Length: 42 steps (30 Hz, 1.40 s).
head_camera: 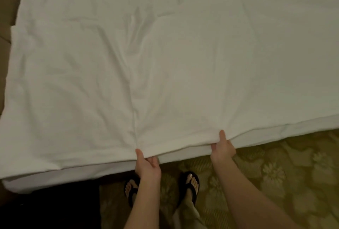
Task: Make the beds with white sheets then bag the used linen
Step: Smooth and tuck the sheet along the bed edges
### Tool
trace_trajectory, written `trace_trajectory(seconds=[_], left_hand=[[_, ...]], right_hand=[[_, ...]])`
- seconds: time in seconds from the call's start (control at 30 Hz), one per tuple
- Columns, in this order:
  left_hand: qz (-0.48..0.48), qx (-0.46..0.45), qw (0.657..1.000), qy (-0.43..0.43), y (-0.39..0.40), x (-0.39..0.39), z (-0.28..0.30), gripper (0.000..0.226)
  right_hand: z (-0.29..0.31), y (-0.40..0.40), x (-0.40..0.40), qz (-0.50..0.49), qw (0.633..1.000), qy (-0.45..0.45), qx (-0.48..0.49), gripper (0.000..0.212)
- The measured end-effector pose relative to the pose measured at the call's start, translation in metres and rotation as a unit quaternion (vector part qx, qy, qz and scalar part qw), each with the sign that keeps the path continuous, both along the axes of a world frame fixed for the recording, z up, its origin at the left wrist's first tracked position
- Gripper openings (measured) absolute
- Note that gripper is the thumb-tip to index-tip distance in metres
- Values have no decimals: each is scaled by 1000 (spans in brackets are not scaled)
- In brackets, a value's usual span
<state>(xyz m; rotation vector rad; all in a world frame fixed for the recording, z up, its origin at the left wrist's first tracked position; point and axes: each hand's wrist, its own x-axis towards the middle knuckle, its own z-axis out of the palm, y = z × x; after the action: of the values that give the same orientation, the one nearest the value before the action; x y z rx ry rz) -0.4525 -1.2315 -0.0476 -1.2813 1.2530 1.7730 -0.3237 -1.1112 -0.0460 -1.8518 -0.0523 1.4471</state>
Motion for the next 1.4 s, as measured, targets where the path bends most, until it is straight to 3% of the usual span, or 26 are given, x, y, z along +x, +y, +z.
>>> trace_trajectory(seconds=[0.1,0.2,0.37,0.43,0.47,0.57,0.63,0.73,0.8,0.9,1.0,1.1,1.23,1.3,1.4], left_hand=[[-21,53,998,30,16,-7,1,29],[-35,72,996,38,24,-10,4,40],[-26,-41,999,-12,5,13,-1,35],[-99,-96,990,-31,1,17,1,29],[-182,-123,975,-37,0,19,5,29],[-443,-121,888,8,2,21,25,43],[-534,-122,828,122,12,10,35,49],[-581,-168,729,321,42,-17,51,23],[-627,-201,620,426,62,-39,48,34],[-743,-254,469,405,89,-76,34,56],[-821,-303,365,318,106,-111,18,61],[-839,-329,316,296,122,-147,10,63],[-829,-343,301,322,158,-206,4,62],[-813,-352,314,342,180,-243,3,61],[-786,-362,331,377,215,-306,4,58]], right_hand=[[2,21,-1,-9,997,77,17,47],[6,32,3,-11,996,88,19,46],[-6,9,25,7,998,8,-57,32],[-10,5,31,68,990,-94,-78,20],[-9,5,33,112,978,-165,-68,18],[4,15,33,201,936,-290,7,13],[9,30,29,269,905,-321,70,8],[9,54,11,429,803,-370,185,20],[7,64,-8,548,715,-373,222,40],[3,77,-44,711,577,-358,182,53],[-4,88,-80,793,471,-357,148,56],[-7,109,-118,820,424,-360,135,58],[-12,158,-177,823,411,-367,138,58],[-14,187,-212,817,421,-366,144,58],[-12,229,-271,774,484,-361,192,57]])
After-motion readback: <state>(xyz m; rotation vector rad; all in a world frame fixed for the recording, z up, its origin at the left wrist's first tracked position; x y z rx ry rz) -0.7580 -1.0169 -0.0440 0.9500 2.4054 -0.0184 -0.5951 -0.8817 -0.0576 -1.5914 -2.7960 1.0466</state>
